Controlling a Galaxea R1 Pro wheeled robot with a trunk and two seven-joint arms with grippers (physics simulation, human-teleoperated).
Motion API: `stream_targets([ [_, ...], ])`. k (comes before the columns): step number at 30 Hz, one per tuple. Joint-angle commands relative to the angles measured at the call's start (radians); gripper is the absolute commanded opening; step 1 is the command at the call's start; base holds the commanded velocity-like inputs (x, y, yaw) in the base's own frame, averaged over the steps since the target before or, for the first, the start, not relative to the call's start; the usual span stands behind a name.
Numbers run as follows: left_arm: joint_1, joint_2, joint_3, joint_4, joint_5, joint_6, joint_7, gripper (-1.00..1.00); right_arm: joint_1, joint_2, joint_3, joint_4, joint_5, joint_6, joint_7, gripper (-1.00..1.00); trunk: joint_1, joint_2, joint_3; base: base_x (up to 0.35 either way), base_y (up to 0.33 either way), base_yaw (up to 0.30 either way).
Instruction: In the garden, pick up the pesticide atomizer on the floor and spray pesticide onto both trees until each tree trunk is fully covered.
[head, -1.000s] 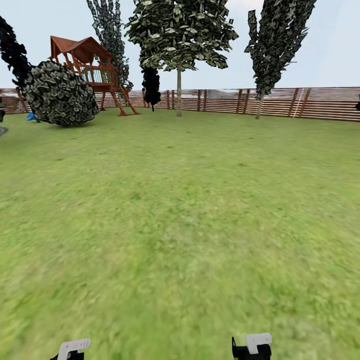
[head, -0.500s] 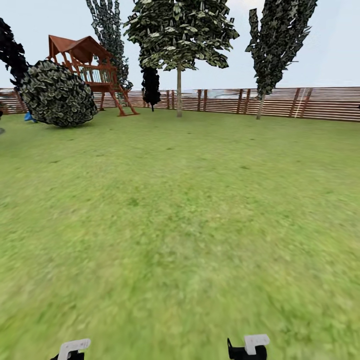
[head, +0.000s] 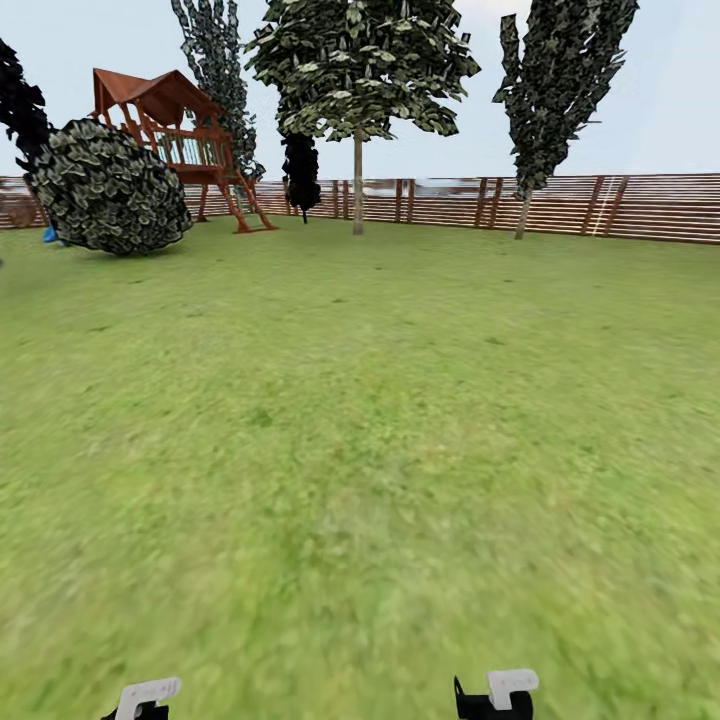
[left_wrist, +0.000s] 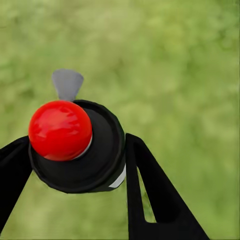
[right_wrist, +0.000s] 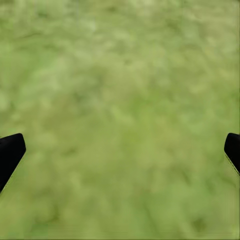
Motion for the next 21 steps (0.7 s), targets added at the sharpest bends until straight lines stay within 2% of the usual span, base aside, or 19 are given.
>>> stream_targets([
  [1,-0.001,0.0,0.008,0.001,-0.009,-0.003,-0.004,-1.0,-0.001,0.0,-0.004,0.001,0.011,-0.002,-0.008,1.0,0.0,0.0,-0.001,0.339,0.0,0.0],
  [21,-0.001,0.0,0.007,0.004,-0.01,-0.003,-0.002,-1.0,-0.001,0.0,-0.004,0.001,0.012,-0.002,-0.008,1.0,0.0,0.0,-0.001,0.341,0.0,0.0],
])
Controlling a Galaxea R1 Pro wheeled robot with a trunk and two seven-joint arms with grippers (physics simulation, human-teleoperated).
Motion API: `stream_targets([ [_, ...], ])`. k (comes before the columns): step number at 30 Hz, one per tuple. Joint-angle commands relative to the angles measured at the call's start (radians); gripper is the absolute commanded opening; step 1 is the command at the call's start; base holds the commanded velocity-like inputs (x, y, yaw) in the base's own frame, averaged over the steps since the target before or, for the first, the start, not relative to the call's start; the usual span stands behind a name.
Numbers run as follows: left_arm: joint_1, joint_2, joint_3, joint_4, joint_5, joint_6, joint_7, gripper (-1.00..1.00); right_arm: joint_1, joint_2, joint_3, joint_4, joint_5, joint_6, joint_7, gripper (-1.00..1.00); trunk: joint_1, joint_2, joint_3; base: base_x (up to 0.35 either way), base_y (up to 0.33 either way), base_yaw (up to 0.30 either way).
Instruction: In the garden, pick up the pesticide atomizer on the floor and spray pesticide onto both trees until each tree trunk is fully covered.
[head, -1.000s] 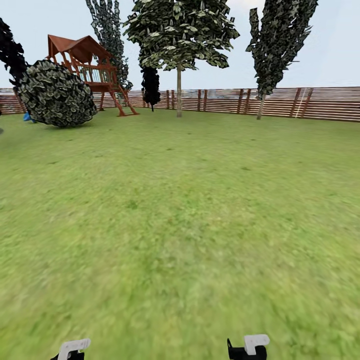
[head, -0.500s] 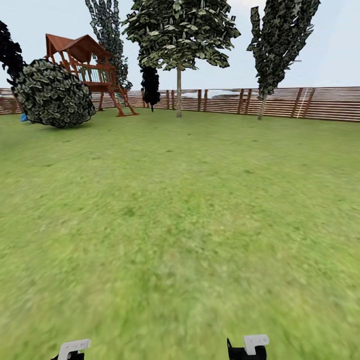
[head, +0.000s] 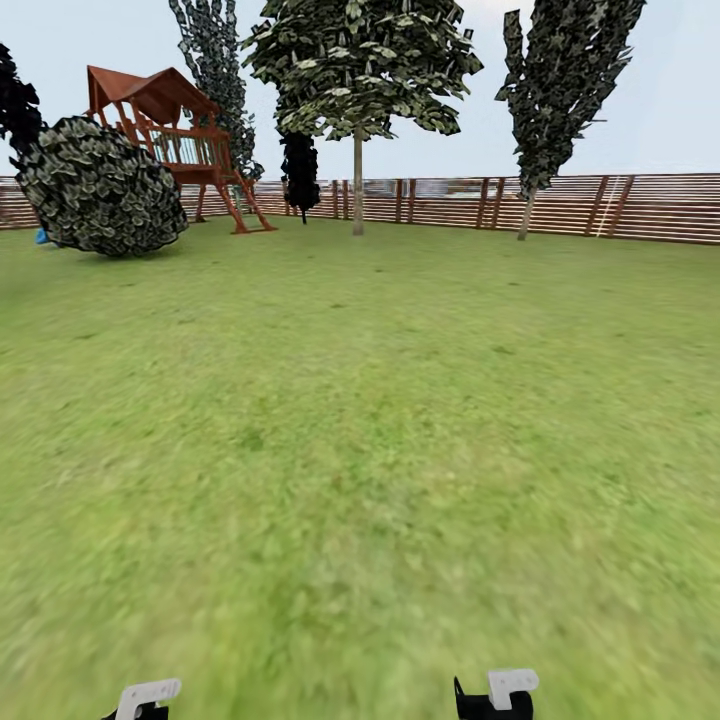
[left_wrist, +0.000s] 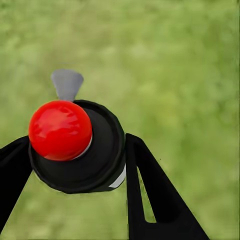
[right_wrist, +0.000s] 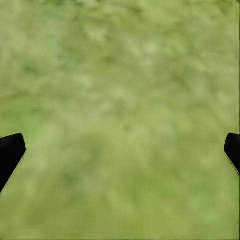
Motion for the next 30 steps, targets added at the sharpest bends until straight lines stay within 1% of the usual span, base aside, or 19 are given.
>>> stream_targets([
  [1,-0.001,0.0,0.009,0.0,-0.009,-0.004,-0.004,-1.0,-0.001,0.0,-0.004,0.001,0.01,-0.002,-0.008,1.0,0.0,0.0,-0.001,0.342,0.0,0.0],
  [30,-0.001,-0.006,0.009,0.001,-0.01,-0.004,-0.004,-1.0,-0.001,-0.001,-0.003,0.001,0.011,-0.002,-0.006,1.0,0.0,0.0,-0.001,0.343,0.0,0.0],
])
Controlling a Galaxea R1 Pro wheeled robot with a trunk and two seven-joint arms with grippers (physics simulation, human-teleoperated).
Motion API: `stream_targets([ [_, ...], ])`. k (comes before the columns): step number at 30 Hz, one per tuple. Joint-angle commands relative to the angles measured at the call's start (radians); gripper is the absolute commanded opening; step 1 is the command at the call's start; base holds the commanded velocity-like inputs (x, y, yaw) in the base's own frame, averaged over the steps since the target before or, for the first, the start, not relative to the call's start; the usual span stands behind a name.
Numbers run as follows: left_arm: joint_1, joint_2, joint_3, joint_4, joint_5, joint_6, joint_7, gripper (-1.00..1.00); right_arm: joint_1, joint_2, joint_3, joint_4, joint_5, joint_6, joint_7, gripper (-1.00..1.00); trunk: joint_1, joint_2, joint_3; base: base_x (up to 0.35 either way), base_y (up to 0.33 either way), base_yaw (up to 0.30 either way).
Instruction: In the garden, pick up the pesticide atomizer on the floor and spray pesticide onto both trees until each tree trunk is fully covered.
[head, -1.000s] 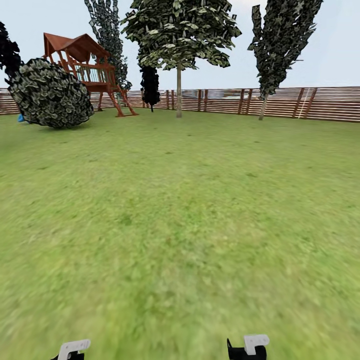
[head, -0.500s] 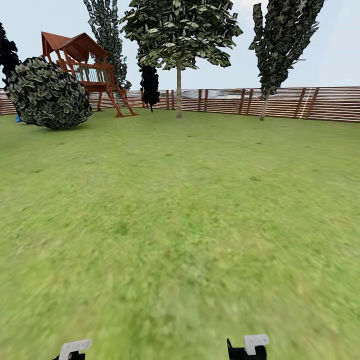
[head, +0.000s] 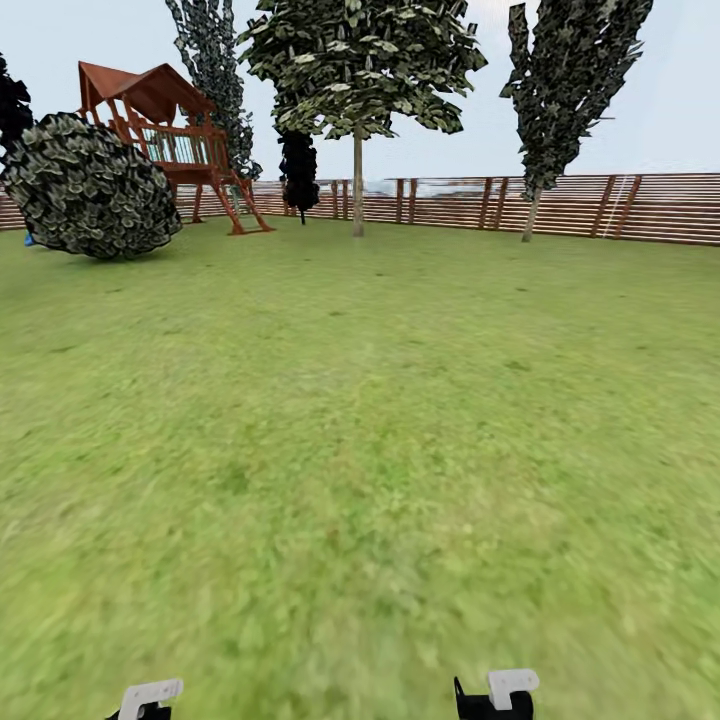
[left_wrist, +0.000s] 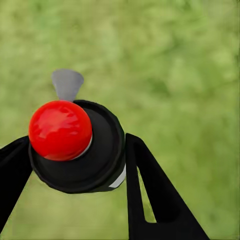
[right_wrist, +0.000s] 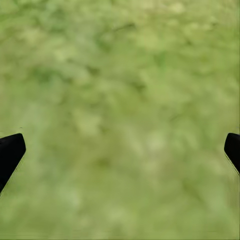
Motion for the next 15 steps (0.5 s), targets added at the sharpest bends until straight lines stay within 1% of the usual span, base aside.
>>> stream_targets([
  [1,-0.001,0.0,0.009,0.001,-0.009,-0.003,-0.004,-1.0,-0.001,0.0,-0.004,0.001,0.011,-0.002,-0.008,1.0,0.0,0.0,-0.001,0.343,0.0,0.0],
  [15,-0.001,0.0,0.009,0.001,-0.009,-0.003,-0.004,-1.0,0.001,0.0,-0.004,0.001,0.011,-0.002,-0.008,1.0,0.0,0.0,-0.001,0.343,0.0,0.0],
])
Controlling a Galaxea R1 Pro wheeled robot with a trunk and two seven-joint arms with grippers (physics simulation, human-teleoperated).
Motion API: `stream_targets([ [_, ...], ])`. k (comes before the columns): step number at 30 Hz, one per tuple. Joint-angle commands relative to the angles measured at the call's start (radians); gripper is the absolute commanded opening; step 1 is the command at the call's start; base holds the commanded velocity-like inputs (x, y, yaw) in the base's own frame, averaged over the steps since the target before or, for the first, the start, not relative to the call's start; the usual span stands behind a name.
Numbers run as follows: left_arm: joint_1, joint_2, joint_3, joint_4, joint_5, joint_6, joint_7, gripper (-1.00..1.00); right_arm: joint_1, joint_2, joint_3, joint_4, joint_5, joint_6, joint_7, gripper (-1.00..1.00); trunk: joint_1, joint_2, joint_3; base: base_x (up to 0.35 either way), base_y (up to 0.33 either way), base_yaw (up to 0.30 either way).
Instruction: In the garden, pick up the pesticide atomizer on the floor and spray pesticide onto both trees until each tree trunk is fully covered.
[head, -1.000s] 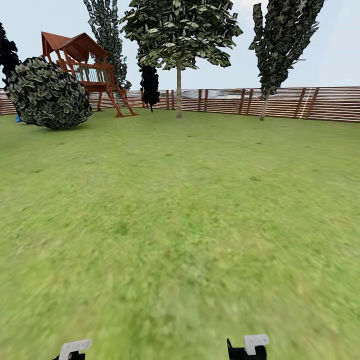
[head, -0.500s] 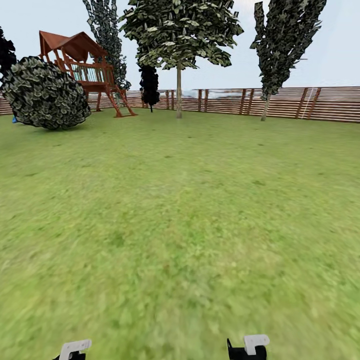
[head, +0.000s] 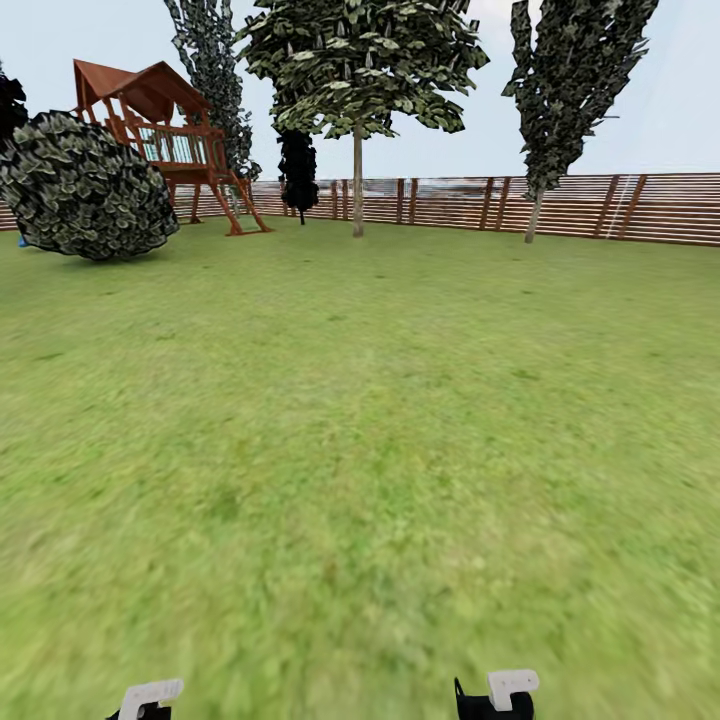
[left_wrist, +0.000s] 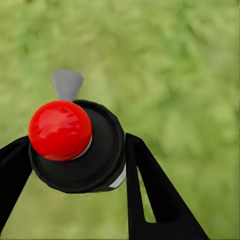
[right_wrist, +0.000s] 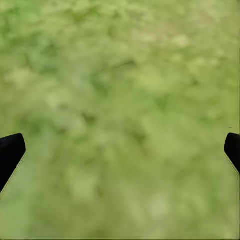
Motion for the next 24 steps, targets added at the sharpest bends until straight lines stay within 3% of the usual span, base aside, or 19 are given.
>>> stream_targets([
  [1,-0.001,0.0,0.009,0.001,-0.009,-0.003,-0.004,-1.0,-0.001,0.0,-0.003,0.001,0.011,-0.002,-0.008,1.0,0.0,0.0,-0.001,0.342,0.0,0.0],
  [24,-0.001,0.0,0.008,0.001,-0.009,-0.003,-0.004,-1.0,0.001,0.0,-0.003,0.001,0.011,-0.002,-0.008,1.0,0.0,0.0,-0.001,0.342,0.0,0.0],
])
